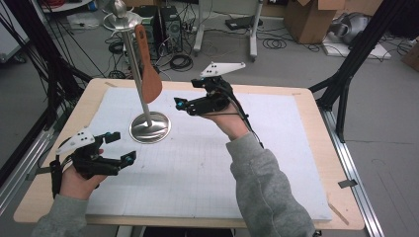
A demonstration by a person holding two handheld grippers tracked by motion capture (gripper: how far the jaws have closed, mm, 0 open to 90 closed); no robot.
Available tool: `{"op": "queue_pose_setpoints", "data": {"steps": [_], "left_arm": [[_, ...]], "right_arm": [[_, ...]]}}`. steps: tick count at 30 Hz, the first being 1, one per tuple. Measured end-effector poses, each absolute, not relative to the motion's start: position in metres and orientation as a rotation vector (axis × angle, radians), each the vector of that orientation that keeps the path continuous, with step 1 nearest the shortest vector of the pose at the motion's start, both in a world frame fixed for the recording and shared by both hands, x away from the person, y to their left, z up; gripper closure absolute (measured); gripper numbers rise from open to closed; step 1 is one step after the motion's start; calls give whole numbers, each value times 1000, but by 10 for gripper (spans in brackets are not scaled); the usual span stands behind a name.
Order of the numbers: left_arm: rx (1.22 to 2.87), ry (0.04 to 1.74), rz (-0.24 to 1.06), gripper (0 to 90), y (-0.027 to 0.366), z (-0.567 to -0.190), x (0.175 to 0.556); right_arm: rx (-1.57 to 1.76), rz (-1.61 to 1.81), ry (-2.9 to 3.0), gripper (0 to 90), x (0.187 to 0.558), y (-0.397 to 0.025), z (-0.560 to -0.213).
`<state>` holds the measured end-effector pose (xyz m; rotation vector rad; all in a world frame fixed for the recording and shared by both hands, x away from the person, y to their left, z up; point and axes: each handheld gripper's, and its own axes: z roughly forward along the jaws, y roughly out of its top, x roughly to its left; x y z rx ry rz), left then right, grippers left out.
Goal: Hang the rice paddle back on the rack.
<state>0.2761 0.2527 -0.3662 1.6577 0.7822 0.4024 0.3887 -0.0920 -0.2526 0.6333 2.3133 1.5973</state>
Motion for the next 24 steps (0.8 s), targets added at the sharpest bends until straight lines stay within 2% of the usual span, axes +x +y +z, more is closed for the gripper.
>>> {"op": "queue_pose_setpoints", "data": {"steps": [24], "left_arm": [[1658,778,394,40,251,-365,281]], "right_arm": [[709,1576,2296,111,372,-153,-284]]}}
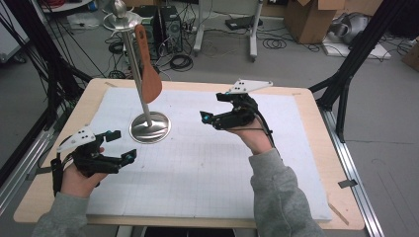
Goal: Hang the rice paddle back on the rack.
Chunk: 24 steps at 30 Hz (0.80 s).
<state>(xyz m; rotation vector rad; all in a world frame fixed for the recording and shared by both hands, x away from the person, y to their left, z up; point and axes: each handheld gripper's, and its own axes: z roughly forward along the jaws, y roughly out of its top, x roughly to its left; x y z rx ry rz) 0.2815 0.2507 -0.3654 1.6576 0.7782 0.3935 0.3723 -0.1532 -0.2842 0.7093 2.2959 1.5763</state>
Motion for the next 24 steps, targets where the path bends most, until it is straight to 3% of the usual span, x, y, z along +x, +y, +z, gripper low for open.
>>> {"op": "queue_pose_setpoints", "data": {"steps": [24], "left_arm": [[1682,762,356,40,237,-369,287]], "right_arm": [[733,1607,2323,112,339,-208,-339]]}}
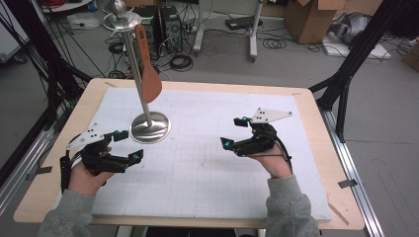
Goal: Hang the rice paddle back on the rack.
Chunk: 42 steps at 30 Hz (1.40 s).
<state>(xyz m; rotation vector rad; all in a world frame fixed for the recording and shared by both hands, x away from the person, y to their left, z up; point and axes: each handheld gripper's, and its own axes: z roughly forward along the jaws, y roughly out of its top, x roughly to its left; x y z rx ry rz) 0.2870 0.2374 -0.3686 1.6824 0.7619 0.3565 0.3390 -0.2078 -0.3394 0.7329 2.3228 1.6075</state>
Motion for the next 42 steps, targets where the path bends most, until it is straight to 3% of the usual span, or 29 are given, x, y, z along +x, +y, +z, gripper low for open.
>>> {"op": "queue_pose_setpoints", "data": {"steps": [42], "left_arm": [[1681,788,404,40,245,-373,289]], "right_arm": [[885,1592,2140,111,325,-278,-374]]}}
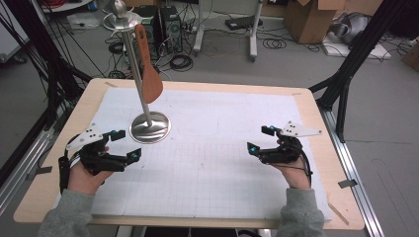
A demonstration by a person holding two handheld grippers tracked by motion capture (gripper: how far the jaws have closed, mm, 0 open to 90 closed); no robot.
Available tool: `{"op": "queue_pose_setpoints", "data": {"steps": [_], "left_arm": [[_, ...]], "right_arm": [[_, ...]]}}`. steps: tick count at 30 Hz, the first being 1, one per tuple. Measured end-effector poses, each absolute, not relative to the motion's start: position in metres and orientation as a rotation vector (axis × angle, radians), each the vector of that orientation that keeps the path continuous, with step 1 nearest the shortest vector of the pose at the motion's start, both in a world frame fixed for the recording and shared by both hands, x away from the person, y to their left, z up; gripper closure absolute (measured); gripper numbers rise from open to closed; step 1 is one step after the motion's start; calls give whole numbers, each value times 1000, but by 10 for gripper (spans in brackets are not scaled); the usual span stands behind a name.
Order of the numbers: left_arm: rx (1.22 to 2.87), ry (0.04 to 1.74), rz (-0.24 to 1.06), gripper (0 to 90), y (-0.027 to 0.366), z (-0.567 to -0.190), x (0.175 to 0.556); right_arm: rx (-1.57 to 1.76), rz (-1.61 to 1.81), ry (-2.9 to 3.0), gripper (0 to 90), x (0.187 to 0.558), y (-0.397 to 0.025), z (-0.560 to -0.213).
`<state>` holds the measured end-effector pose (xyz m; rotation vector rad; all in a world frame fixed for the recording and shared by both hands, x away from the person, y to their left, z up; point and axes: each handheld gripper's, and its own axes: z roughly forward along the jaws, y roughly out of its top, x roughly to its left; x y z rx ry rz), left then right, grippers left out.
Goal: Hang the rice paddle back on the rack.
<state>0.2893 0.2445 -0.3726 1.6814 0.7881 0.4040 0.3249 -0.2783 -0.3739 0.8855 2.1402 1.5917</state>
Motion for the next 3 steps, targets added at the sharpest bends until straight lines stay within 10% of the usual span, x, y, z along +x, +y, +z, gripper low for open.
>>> {"op": "queue_pose_setpoints", "data": {"steps": [3], "left_arm": [[1675,791,413,40,245,-371,288]], "right_arm": [[881,1607,2120,112,324,-279,-373]]}}
